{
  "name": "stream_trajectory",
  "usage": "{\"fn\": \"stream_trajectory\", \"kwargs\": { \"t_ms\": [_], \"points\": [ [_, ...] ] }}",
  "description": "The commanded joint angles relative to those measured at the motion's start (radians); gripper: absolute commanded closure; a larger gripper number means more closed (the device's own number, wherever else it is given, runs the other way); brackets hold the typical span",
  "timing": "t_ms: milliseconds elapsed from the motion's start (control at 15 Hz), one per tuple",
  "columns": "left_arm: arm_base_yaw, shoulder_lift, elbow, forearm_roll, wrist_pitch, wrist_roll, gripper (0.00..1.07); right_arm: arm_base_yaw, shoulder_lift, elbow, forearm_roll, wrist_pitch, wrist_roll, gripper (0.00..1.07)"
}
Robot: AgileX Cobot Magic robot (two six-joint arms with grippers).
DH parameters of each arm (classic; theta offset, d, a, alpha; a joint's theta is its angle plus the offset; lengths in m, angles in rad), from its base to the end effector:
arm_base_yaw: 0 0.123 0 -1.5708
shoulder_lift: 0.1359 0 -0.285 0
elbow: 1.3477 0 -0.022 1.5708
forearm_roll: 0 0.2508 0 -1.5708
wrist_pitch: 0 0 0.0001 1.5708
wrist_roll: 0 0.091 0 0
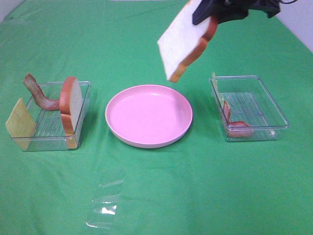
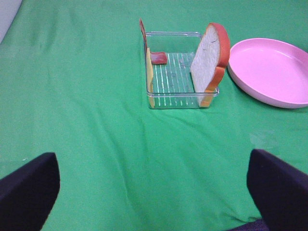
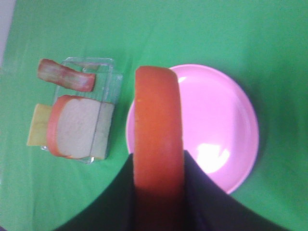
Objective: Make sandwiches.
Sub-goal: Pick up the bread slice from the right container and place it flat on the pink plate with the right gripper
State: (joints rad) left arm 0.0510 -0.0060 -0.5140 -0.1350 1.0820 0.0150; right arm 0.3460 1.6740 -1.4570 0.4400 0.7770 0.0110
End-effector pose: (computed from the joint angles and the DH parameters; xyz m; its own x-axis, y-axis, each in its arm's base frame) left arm -0.0081 -0.0113 0.2800 -0.4553 -0.0716 -0.8874 0.0330 0.9947 -0.0972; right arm 0.3443 0.1531 0.3235 -0.8383 0.0312 -0.5442 -0.2458 0.8695 0.4284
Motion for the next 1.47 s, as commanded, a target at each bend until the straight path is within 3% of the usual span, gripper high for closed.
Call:
{"fn": "stream_trajectory", "kwargs": {
  "t_ms": [67,133,267,1067,1267,1400,1467],
  "points": [
    [-0.001,-0.009,-0.001,-0.005,-0.005,-0.002,0.09,0.057,0.049,-0.005,0.030,-0.062,-0.020,1.07],
    [-0.001,-0.009,-0.001,-0.005,-0.005,-0.002,0.09,0.114,0.114,-0.005,0.029,-0.112,-0.020,1.07],
    [-0.001,-0.009,-0.001,-0.005,-0.005,-0.002,0.09,0.139,0.189,-0.005,0.028,-0.154,-0.020,1.07],
    [-0.001,-0.009,-0.001,-0.005,-0.005,-0.002,0.09,0.138,0.406,-0.005,0.093,-0.333,-0.020,1.04],
    [-0.001,-0.009,-0.001,-0.005,-0.005,-0.002,0.09,0.138,0.406,-0.005,0.083,-0.335,-0.020,0.78],
    [-0.001,-0.009,-0.001,-0.005,-0.005,-0.002,0.09,0.138,0.404,-0.005,0.030,-0.331,-0.020,0.30],
    [-0.001,-0.009,-0.001,-0.005,-0.005,-0.002,0.09,0.138,0.395,-0.006,-0.002,-0.309,-0.019,0.17]
  ]
}}
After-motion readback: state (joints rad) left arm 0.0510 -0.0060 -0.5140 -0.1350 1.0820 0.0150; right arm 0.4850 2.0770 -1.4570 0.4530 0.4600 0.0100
